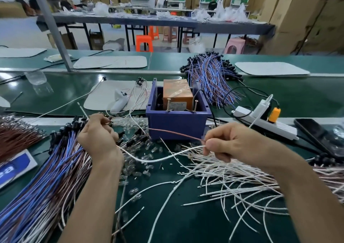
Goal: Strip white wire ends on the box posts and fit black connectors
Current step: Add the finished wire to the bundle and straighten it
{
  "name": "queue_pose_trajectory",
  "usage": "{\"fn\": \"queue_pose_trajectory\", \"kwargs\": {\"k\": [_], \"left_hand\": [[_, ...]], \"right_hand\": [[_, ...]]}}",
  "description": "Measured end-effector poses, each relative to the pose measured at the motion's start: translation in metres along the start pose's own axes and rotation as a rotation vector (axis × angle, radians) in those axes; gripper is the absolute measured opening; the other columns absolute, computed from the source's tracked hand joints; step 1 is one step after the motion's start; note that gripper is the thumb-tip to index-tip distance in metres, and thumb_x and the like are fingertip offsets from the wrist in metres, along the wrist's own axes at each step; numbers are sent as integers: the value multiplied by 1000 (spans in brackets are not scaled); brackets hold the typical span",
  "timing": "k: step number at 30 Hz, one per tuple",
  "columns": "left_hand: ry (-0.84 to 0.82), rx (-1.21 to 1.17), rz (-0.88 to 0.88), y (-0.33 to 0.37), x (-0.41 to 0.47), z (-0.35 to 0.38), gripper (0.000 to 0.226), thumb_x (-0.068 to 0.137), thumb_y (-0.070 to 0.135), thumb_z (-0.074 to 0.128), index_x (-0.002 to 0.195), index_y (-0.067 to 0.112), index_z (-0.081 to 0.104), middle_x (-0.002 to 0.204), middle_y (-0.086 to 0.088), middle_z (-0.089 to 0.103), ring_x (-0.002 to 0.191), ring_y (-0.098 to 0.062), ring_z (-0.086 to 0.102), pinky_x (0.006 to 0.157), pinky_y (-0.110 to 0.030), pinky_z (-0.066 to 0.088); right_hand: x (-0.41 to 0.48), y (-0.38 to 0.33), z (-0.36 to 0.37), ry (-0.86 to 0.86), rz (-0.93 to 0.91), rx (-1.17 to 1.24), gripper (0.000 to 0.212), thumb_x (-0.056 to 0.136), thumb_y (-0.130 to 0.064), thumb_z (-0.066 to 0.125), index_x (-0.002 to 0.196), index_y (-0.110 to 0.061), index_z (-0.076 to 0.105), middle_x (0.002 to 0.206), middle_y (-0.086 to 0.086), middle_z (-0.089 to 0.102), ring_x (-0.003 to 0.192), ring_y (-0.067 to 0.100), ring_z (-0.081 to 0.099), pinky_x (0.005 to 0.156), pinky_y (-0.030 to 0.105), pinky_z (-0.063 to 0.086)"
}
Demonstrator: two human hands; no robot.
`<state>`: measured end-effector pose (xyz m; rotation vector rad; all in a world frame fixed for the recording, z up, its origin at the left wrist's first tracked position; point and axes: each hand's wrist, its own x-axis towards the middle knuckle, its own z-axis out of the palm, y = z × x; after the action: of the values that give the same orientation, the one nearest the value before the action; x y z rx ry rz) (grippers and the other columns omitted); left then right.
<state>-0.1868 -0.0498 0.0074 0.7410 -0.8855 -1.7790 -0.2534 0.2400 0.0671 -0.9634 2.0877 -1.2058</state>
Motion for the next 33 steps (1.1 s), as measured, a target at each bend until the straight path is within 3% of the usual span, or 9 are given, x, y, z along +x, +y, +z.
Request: {"fn": "queue_pose_trajectory", "kwargs": {"k": [6,10,13,15,17,19,27,30,33], "left_hand": [[114,301,159,-3,-2,0,18,72,24,66,86,18,75,58,16,63,44,4,49,42,-14,34],[211,537,475,19,-8,10,44,75,34,60,118,45,59,111,20,60,94,6,57,72,-4,40],[-156,705,738,41,-45,35,23,81,35,60,95,53,56,105,29,59,101,0,57,93,-23,47],[-638,786,841,38,-93,55,19,83,35,60,98,46,65,97,35,61,91,9,55,85,-12,43],[-1099,924,742,22,-145,73,27,87,44,59,114,45,64,106,32,63,93,9,57,85,-11,44],[-1359,1087,597,-3,-178,84,32,94,46,57,126,44,59,107,20,69,93,-4,61,84,-30,50],[-1484,992,184,-68,-179,110,26,103,31,59,83,23,75,54,7,58,44,-4,41,45,-20,34],[-1514,1138,308,-90,-189,124,25,99,37,64,84,22,76,64,4,63,48,-3,45,50,-25,38],[-1536,1163,442,-106,-207,137,21,98,34,65,89,21,79,91,14,67,80,-5,61,75,-30,49]], "right_hand": [[-29,4,-23,81,42,-77,20,99,-20,67,84,-22,79,67,9,67,65,17,54,61,25,42],[-45,7,-31,157,115,-211,23,97,-17,68,84,-32,79,77,3,75,70,18,64,66,29,49],[-53,11,-41,193,177,-391,20,94,-21,68,88,-37,78,75,-10,74,58,11,55,53,25,44],[-56,11,-48,235,184,-463,24,93,-23,70,88,-46,77,74,-11,72,56,7,52,54,26,42],[-61,8,-55,292,155,-502,26,93,-22,71,88,-47,76,72,-14,71,58,5,55,59,27,46],[-68,6,-65,351,96,-522,29,90,-17,70,86,-44,77,64,-15,68,53,1,52,53,19,41],[-126,52,-118,578,337,-637,23,91,-21,74,81,-40,80,57,-15,66,49,0,56,46,10,40],[-140,80,-127,633,448,-725,16,91,-24,74,87,-38,81,63,-23,64,61,-7,60,54,3,40],[-145,107,-130,692,468,-810,14,94,-24,70,88,-31,80,68,-22,64,64,-2,60,56,6,38]]}}
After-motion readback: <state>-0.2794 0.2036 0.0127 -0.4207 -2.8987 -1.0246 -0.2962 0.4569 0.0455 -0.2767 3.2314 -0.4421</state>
